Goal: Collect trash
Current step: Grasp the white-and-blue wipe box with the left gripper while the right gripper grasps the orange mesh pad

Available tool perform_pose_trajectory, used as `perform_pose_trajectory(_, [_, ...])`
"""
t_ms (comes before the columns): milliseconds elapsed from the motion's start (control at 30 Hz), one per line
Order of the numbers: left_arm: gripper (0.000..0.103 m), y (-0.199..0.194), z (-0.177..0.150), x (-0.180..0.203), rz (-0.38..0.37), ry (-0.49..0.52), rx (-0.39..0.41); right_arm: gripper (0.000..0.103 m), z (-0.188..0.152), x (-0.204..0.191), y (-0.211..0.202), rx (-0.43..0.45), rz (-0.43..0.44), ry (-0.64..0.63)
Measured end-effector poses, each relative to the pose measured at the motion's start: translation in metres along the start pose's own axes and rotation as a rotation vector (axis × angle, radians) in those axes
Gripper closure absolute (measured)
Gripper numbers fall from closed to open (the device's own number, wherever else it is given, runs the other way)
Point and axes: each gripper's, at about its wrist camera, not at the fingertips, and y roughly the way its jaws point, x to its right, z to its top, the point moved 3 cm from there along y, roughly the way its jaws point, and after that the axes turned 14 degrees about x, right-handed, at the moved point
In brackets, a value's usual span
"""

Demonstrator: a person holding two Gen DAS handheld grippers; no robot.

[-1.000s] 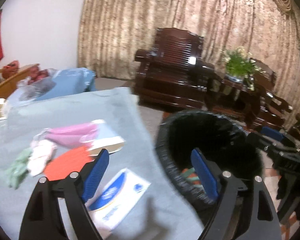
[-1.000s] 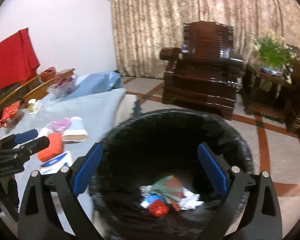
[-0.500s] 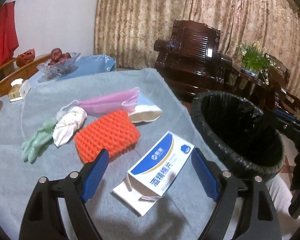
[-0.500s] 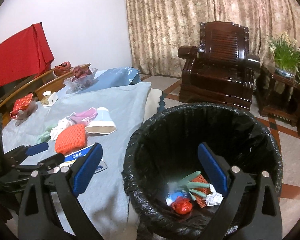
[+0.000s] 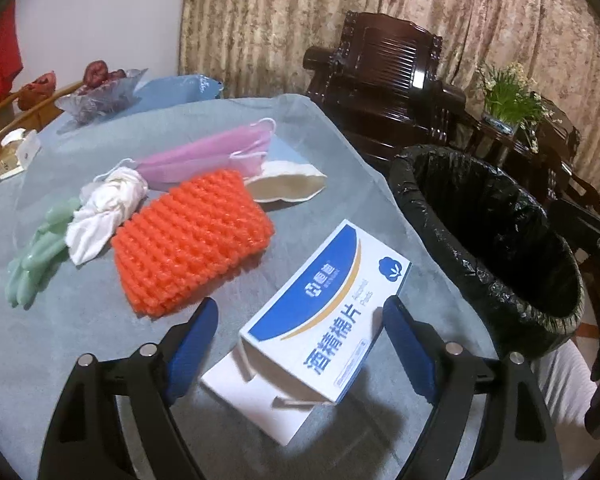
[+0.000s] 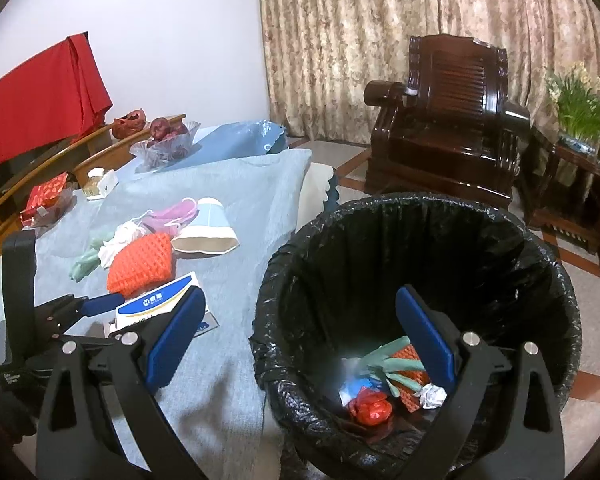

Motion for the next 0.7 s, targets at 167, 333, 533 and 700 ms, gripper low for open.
perform_pose_trajectory(167, [0.022,0.006,-0.008,0.006,-0.034,-0.017,-0.058,0.01,-0.001,0.002,0.002,-0.006,0.0,0.003])
perform_pose_trajectory(333, [0.027,0.006,-0.013,0.011,-0.042,-0.013,-0.065,0.01,-0.004,0.004,0.005,-0.013,-0.004,0.006])
perform_pose_trajectory(533, [0.036,0.006,-0.011,0.015,-0.048,-0.019,-0.06,0.01,-0.005,0.002,0.005,-0.017,0.0,-0.004])
perform_pose_trajectory(700, [0.038,-0.007,-0.005,0.019,-0.028,-0.022,-0.014,0.01,-0.003,0.001,0.005,-0.015,0.0,-0.007])
